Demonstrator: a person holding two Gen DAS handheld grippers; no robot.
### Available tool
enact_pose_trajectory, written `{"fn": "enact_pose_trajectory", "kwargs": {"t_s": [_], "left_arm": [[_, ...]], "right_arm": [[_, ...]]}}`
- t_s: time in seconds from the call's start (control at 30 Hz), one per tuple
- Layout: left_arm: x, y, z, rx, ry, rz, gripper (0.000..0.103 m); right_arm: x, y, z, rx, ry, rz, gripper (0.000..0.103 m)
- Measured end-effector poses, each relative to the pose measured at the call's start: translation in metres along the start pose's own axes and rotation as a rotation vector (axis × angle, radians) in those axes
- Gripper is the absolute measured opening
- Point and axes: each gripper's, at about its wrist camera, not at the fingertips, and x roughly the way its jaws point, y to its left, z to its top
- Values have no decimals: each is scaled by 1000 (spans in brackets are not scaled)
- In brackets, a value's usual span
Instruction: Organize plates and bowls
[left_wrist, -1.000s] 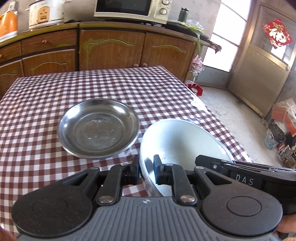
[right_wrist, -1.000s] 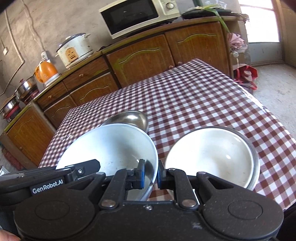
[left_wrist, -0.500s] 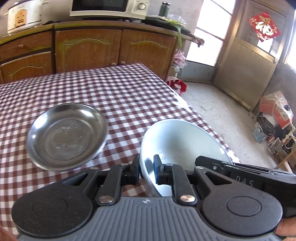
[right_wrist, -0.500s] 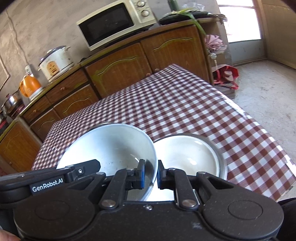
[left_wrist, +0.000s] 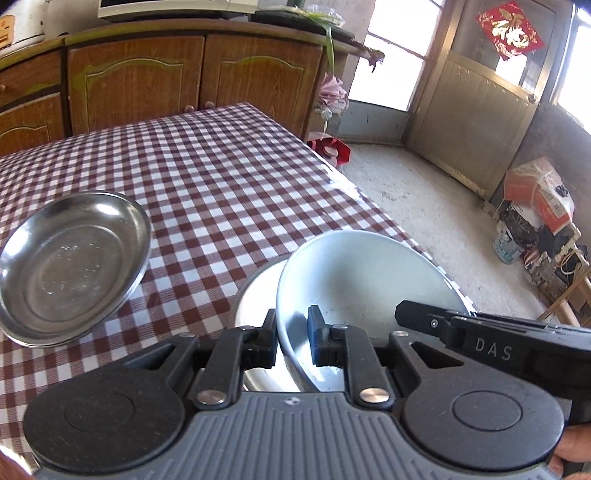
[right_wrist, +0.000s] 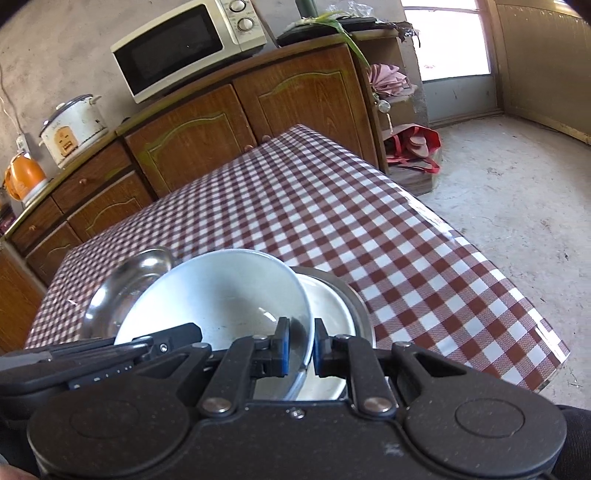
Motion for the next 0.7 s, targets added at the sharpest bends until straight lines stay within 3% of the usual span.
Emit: {"fn": "enact_pose_trajectory", "kwargs": {"t_s": [0.7], "left_arm": [[26, 7, -7, 0, 38, 28, 20]], "right_arm": [[30, -6, -7, -48, 42, -9, 16]]}}
